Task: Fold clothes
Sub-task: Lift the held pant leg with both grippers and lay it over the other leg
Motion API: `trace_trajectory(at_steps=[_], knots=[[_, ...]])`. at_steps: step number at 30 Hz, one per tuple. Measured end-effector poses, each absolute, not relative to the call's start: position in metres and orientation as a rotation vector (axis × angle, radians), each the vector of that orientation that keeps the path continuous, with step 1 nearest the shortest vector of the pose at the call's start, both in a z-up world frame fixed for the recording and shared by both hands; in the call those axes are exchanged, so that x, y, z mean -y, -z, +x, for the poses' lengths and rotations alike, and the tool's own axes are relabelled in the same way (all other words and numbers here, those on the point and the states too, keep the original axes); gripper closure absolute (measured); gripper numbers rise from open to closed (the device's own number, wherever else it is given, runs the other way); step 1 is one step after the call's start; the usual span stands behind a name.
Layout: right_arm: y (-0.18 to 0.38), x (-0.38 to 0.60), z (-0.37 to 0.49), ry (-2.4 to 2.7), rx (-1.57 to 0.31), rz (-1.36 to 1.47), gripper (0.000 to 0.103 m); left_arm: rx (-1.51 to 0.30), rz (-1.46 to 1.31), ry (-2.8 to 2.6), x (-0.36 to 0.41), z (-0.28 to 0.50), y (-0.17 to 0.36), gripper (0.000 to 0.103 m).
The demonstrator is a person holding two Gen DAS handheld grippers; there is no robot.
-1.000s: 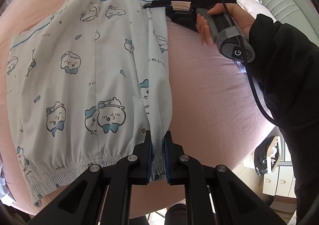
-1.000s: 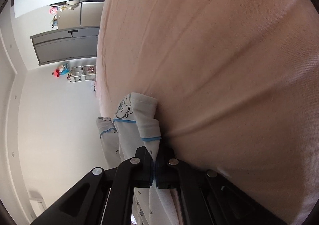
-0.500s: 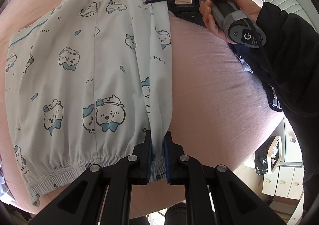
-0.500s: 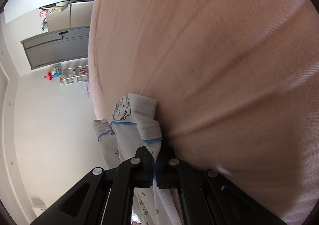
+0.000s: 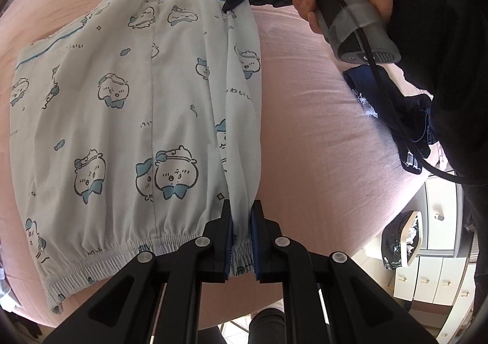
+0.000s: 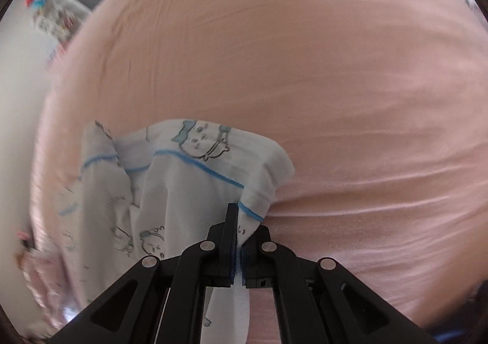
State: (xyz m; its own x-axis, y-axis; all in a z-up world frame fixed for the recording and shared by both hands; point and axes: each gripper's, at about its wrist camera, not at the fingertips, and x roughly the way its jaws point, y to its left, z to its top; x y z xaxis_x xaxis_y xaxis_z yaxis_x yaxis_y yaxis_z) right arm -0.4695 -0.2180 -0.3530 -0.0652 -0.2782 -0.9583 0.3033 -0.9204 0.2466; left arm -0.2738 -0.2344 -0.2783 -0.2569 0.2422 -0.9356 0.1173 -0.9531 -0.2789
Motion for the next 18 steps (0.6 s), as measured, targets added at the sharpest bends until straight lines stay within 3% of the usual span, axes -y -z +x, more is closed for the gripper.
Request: trace_trajectory(at_steps=[18], knots=[[0.276, 0.257, -0.439, 2.151, -0.32, 1.796, 0.103, 0.744, -1.711, -2.418, 0.307, -0.233, 0.234, 0.094]])
